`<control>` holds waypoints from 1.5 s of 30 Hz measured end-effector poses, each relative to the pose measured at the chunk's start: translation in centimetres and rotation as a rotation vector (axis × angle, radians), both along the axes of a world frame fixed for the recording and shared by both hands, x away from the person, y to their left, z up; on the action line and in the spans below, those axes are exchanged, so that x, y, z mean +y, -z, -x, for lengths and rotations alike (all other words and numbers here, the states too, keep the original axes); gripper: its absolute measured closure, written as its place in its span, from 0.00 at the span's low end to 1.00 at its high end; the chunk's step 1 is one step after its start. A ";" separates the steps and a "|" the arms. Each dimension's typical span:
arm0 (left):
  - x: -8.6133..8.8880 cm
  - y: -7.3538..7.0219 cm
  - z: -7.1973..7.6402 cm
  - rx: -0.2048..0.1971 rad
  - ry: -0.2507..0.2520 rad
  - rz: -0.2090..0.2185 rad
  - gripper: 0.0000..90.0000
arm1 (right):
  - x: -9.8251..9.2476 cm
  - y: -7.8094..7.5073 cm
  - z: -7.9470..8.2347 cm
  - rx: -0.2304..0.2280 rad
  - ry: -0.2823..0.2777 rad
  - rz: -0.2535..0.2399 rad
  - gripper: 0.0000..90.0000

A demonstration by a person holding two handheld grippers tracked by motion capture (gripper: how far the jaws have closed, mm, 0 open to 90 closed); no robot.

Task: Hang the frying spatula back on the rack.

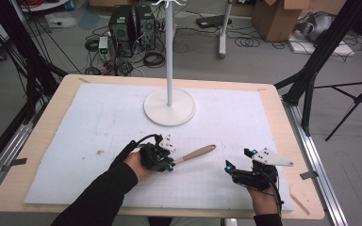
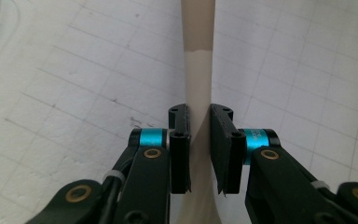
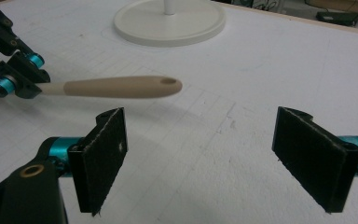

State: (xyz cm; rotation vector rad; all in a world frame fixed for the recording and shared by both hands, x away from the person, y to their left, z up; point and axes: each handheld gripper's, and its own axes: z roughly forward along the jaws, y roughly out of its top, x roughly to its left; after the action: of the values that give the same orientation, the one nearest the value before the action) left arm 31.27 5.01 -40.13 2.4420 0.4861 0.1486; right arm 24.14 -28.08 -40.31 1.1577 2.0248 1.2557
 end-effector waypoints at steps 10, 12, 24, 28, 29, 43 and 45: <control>1.9 -1.7 1.1 -0.075 -0.074 0.129 0.86 | 1.0 -0.4 -0.2 -0.030 -0.008 -0.053 0.18; 2.2 -2.0 1.4 -0.092 -0.092 0.151 0.86 | 1.8 -0.4 -0.4 -0.031 -0.021 -0.058 0.18; 3.4 -3.3 2.4 -0.171 -0.139 0.233 0.86 | 6.7 -1.3 -1.5 -0.028 -0.131 -0.091 0.19; 4.1 -4.0 2.7 -0.198 -0.176 0.286 0.86 | 7.3 -1.7 -1.7 -0.039 -0.143 -0.096 0.19; 4.3 -4.1 2.8 -0.208 -0.186 0.299 0.86 | 7.4 -1.7 -1.8 -0.043 -0.143 -0.096 0.19; 7.3 -4.0 3.5 -0.240 -0.281 0.487 0.86 | 8.2 -2.0 -2.0 -0.050 -0.154 -0.098 0.19; 7.4 -4.0 3.5 -0.235 -0.277 0.492 0.86 | 8.3 -2.0 -2.0 -0.050 -0.158 -0.098 0.19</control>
State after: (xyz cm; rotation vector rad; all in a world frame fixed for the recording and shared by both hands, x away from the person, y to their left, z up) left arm 27.80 12.43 -36.12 1.8445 0.6642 0.3800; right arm 26.18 -19.75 -38.34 1.0148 2.0707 1.4607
